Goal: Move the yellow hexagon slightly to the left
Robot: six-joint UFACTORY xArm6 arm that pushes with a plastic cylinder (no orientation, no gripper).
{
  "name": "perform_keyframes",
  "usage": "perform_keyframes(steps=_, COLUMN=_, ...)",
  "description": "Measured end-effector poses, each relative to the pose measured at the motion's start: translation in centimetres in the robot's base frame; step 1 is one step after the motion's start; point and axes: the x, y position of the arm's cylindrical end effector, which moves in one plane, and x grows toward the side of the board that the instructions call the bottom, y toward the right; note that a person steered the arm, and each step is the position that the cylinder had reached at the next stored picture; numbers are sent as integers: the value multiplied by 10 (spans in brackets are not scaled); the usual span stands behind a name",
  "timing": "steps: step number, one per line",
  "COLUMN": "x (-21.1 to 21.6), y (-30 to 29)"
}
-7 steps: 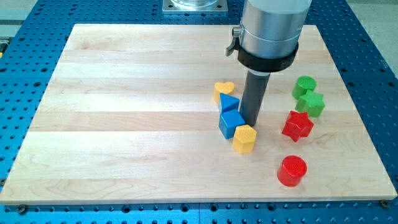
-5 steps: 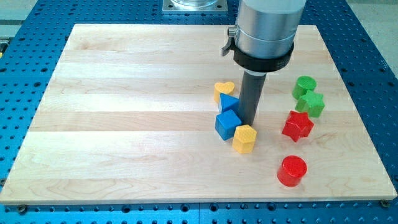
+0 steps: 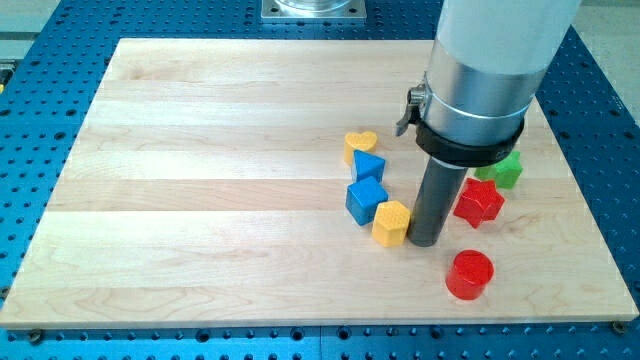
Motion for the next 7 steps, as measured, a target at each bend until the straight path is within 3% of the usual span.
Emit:
perform_keyframes(steps=3, x=0, y=-10)
perform_keyframes(steps=7, x=68, y=-3)
